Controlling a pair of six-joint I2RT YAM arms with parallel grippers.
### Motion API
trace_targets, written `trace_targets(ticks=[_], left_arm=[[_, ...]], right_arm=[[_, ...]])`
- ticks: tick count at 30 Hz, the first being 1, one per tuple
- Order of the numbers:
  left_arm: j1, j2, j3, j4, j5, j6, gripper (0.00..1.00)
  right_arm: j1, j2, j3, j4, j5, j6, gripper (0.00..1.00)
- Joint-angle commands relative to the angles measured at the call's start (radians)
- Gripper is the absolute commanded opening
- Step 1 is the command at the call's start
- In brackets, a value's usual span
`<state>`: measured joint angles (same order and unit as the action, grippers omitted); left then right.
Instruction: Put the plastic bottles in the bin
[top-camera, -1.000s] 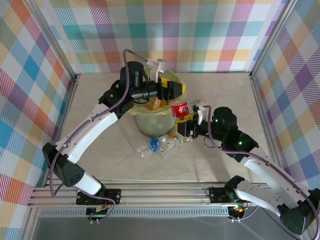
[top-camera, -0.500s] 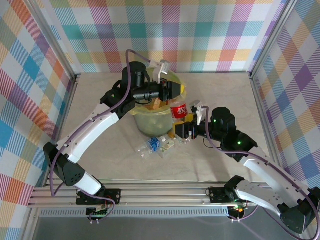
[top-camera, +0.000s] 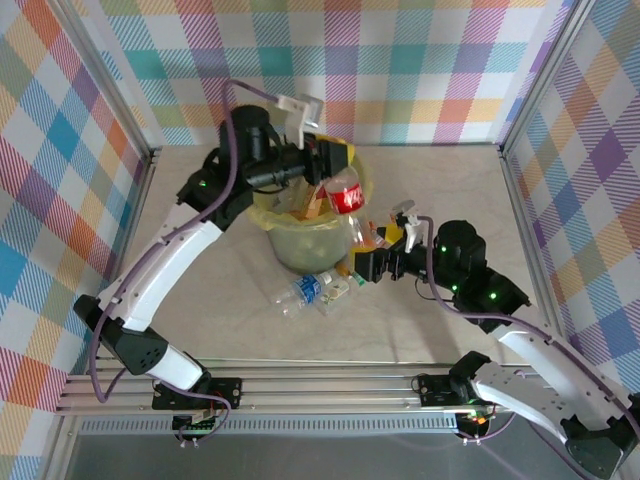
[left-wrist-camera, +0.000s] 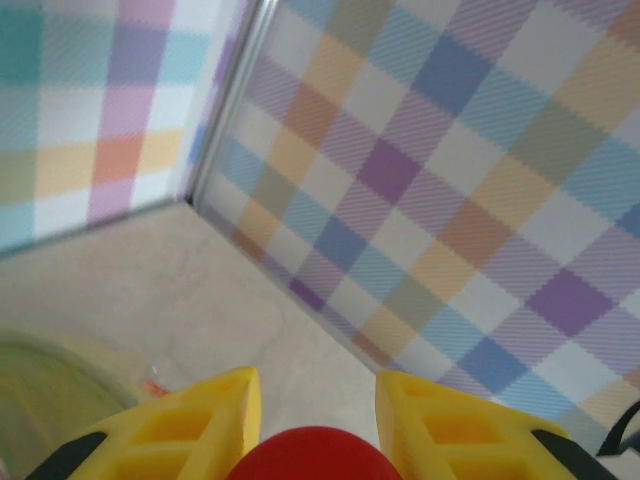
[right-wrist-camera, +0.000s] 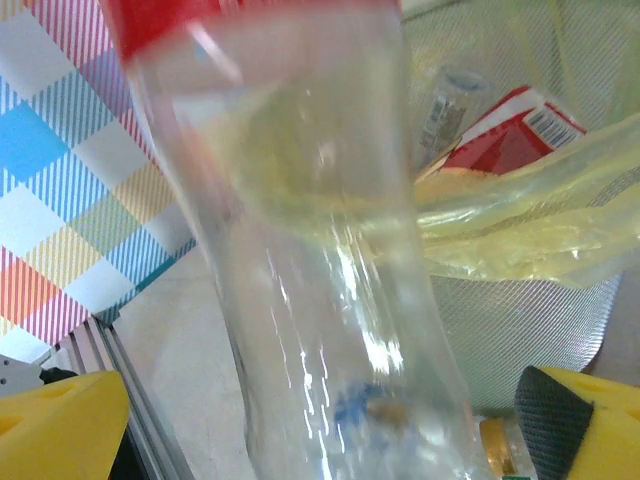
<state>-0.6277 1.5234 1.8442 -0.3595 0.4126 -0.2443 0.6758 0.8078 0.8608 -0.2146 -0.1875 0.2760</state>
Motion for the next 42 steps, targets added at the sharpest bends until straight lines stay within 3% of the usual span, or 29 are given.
trace_targets(ticks=[1,12,22,30,42], left_arm=[[0.046,0.009,0.119,-0.043,-0.022,0.041,0.0],[0.218,0.079,0.329,-0.123,-0.113,0.117,0.0],[0.266,0.153,0.427,-0.337,-0.255,0.383,0.0],[0.266,0.239,0.516,-0.523,-0.199,0.461,0.0],[0.263,0.398,0.599,-0.669,-0.094,0.496,0.01]], right_arm=[[0.007,-0.041,0.006,-0.015,0.038,0.015,1.0],[0.006,-0.072,-0.002,-0.059,0.133,0.042,1.0],[0.007,-0.052,0.006,-0.107,0.257,0.086,1.0],[0.006,-0.036,0.02,-0.181,0.421,0.165,1.0],[0.007,-0.038,0.032,-0.301,0.596,0.282,1.0]])
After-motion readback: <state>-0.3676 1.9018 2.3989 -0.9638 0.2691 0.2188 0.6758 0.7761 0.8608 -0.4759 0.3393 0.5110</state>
